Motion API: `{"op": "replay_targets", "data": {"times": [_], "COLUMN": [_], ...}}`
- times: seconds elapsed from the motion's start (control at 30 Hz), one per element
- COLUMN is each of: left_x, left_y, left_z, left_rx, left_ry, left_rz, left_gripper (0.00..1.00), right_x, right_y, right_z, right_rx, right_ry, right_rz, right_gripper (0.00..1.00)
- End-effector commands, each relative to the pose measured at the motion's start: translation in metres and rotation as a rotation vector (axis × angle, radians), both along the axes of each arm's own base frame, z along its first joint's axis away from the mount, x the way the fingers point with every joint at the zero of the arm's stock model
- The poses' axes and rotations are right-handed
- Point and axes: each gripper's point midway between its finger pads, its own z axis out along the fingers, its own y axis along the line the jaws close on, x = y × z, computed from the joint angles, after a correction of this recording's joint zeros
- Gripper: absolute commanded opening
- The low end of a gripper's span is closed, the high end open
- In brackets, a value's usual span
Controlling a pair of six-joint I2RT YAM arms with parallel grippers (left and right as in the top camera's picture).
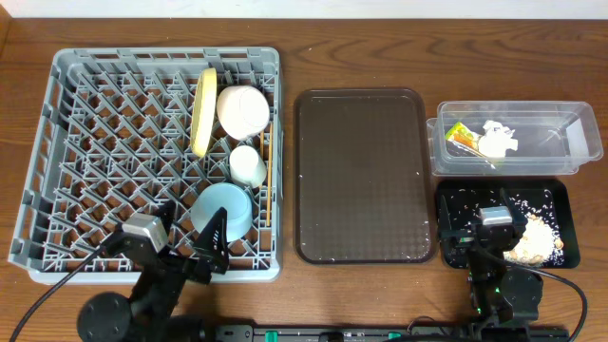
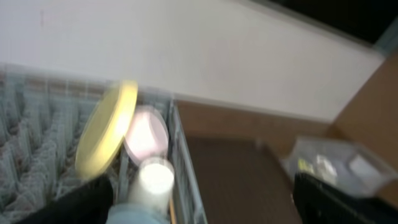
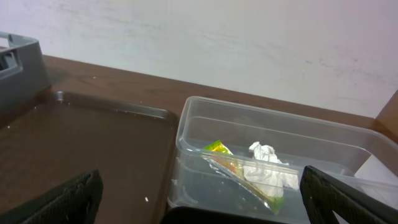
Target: Sort waste into correct bins and load items into the dishwasher rack
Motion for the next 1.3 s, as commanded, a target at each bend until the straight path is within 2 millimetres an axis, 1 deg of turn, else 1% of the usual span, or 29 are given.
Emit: {"op": "replay_targets", "data": {"times": [0.0, 0.03, 0.17, 0.33, 0.47, 0.67, 0.8, 0.93, 1.0, 1.03, 1.17, 1.27], "left_x": [0.008, 0.012, 0.026, 0.039, 0.047, 0.054, 0.056, 0.055, 0.054, 0.053, 0.054, 0.054], "left_y": [0.009, 0.012, 0.020, 0.034, 0.040, 0.034, 0.034, 0.036, 0.036, 0.037, 0.037, 0.038], "left_z": [-0.001, 0.000, -0.005, -0.023, -0.049, -0.081, -0.111, -0.133, -0.147, -0.150, -0.149, -0.149], "left_rx": [0.018, 0.016, 0.006, -0.006, -0.009, 0.088, 0.196, 0.320, 0.383, 0.397, 0.476, 0.484], "left_ry": [-0.116, -0.176, -0.251, -0.291, -0.249, -0.194, -0.104, -0.036, 0.009, 0.022, 0.000, 0.000], "left_rz": [0.061, 0.088, 0.142, 0.231, 0.277, 0.256, 0.248, 0.241, 0.226, 0.224, 0.215, 0.220], "left_gripper": [0.93, 0.93, 0.93, 0.94, 0.93, 0.94, 0.94, 0.94, 0.94, 0.94, 0.94, 0.94], "right_x": [0.000, 0.000, 0.000, 0.000, 0.000, 0.000, 0.000, 0.000, 0.000, 0.000, 0.000, 0.000], "right_y": [-0.002, -0.002, -0.002, -0.002, -0.002, -0.002, -0.002, -0.002, -0.002, -0.002, -0.002, -0.002], "right_z": [0.000, 0.000, 0.000, 0.000, 0.000, 0.000, 0.000, 0.000, 0.000, 0.000, 0.000, 0.000], "right_rx": [-0.014, -0.014, -0.014, -0.014, -0.014, -0.014, -0.014, -0.014, -0.014, -0.014, -0.014, -0.014], "right_ry": [-0.002, -0.002, -0.002, -0.002, -0.002, -0.002, -0.002, -0.002, -0.002, -0.002, -0.002, -0.002], "right_rz": [-0.008, -0.008, -0.008, -0.008, -0.008, -0.008, -0.008, -0.008, -0.008, -0.008, -0.008, -0.008], "right_gripper": [0.99, 0.99, 0.99, 0.99, 0.99, 0.99, 0.99, 0.99, 0.99, 0.99, 0.99, 0.99]}}
